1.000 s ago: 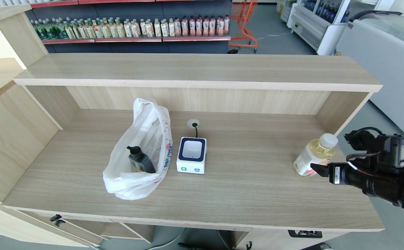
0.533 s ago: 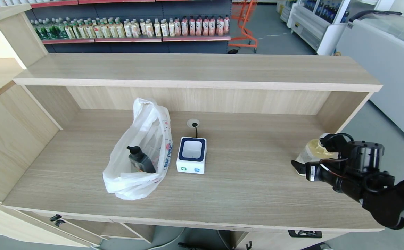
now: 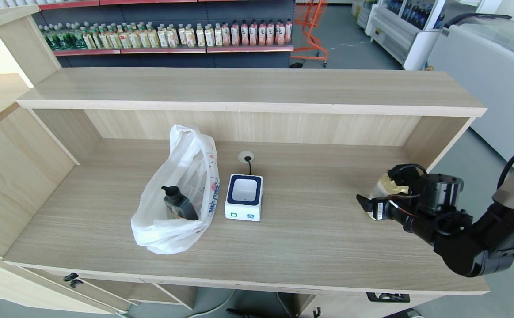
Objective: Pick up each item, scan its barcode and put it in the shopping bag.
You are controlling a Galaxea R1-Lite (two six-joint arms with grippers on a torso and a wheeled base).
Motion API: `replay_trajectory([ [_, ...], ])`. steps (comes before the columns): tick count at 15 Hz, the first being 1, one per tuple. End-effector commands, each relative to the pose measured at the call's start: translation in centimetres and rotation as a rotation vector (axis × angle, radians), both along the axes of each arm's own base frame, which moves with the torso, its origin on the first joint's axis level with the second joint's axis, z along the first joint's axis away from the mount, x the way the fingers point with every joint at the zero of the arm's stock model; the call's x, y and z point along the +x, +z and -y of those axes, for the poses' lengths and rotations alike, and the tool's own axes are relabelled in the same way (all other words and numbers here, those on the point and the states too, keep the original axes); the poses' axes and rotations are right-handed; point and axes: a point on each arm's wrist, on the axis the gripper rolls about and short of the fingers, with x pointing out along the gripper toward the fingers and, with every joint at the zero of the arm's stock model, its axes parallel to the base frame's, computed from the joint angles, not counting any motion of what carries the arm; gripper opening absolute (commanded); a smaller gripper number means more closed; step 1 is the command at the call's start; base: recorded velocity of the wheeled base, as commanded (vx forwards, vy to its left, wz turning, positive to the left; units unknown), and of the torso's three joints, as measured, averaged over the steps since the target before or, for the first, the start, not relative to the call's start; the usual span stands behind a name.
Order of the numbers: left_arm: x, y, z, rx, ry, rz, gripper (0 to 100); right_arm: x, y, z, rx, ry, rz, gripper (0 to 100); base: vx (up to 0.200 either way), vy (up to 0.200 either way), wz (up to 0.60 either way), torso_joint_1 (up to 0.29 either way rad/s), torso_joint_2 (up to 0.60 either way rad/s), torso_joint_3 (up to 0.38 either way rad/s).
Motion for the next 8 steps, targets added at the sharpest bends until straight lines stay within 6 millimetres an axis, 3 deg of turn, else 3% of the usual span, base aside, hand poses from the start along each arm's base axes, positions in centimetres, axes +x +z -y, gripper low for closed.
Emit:
replay_trajectory([
  [1, 0.0, 0.0, 0.0, 0.0, 0.001, 0.0, 100, 0.21, -0.21, -0.09, -0.009, 0.007, -0.003, 100, 0.0, 0.0, 0.0, 0.0, 0.0, 0.0],
  [3, 0.0, 0.0, 0.0, 0.0, 0.001, 0.0, 100, 0.34, -0.2, -0.15, -0.004, 0.024, 0.0, 100, 0.0, 0.0, 0.0, 0.0, 0.0, 0.0],
  [4, 0.0, 0.0, 0.0, 0.0, 0.001, 0.0, 100, 0.4, -0.14, -0.17, -0.002, 0.029, 0.003, 0, 0.0, 0.0, 0.0, 0.0, 0.0, 0.0],
  [8, 0.0, 0.0, 0.0, 0.0, 0.001, 0.0, 100, 0.53, -0.08, -0.18, -0.033, 0.037, 0.009, 0, 0.0, 0.0, 0.0, 0.0, 0.0, 0.0],
])
